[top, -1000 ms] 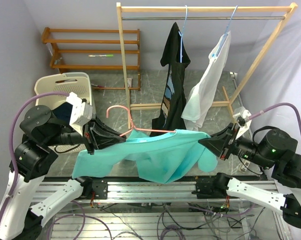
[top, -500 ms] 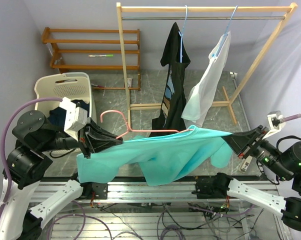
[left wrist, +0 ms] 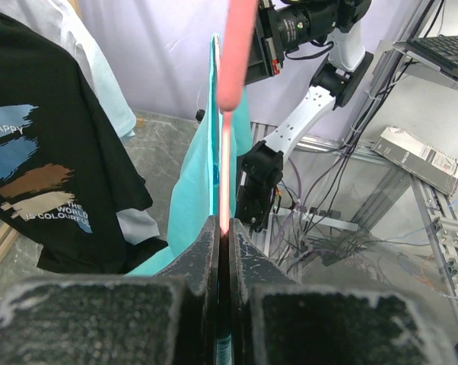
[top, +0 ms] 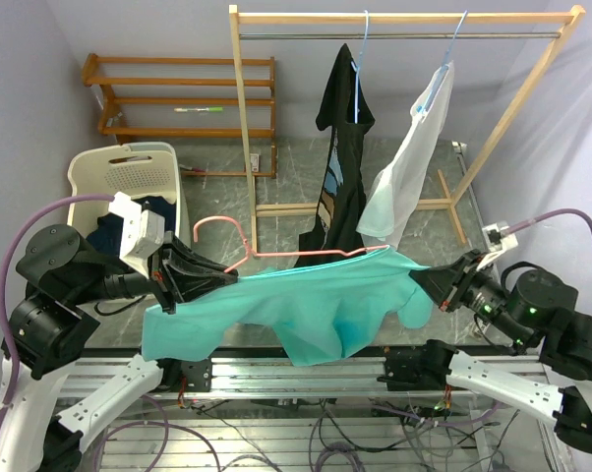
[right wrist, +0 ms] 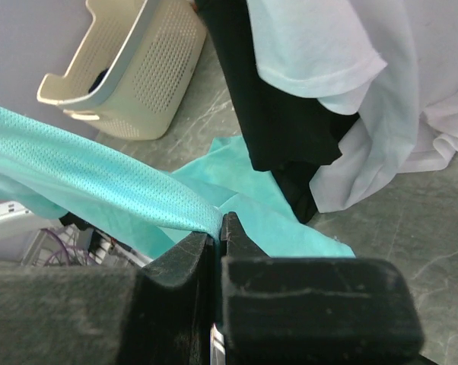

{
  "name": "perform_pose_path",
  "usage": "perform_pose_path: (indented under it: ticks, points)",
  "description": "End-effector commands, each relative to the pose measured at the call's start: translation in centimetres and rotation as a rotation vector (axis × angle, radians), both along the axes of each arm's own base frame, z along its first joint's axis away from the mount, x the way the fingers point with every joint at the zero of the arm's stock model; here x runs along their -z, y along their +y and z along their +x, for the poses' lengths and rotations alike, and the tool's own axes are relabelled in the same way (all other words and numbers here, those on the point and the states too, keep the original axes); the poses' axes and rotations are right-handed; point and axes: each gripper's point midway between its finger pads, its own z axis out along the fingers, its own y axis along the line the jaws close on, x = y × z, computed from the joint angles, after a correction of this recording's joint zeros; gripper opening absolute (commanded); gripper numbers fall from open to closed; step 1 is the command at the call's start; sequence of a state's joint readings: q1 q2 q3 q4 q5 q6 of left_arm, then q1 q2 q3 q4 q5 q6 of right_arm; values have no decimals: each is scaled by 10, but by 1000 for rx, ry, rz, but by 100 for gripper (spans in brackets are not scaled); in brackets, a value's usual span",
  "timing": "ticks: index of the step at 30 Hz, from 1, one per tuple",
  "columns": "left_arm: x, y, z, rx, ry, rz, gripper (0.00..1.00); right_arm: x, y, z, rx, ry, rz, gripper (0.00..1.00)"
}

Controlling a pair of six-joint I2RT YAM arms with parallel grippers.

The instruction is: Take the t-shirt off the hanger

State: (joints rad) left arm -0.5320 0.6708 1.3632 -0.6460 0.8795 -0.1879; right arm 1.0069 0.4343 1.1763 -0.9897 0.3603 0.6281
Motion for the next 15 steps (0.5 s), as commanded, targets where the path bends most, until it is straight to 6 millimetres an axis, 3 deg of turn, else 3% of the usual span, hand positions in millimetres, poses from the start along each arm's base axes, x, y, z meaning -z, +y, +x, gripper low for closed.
perform_pose_path:
  ticks: [1,4,9,15]
  points:
    - [-19,2,0,-28,-55,-75,7,9,10,2,-37,0,-57,0]
    - [-20,3,3,-50,-60,-76,7,23,9,7,-1,40,-97,0]
    - [-25,10,4,-96,-90,-57,7,61,-16,15,151,159,-245,0]
    - [-28,15,4,-117,-101,-40,7,68,-27,13,195,183,-244,0]
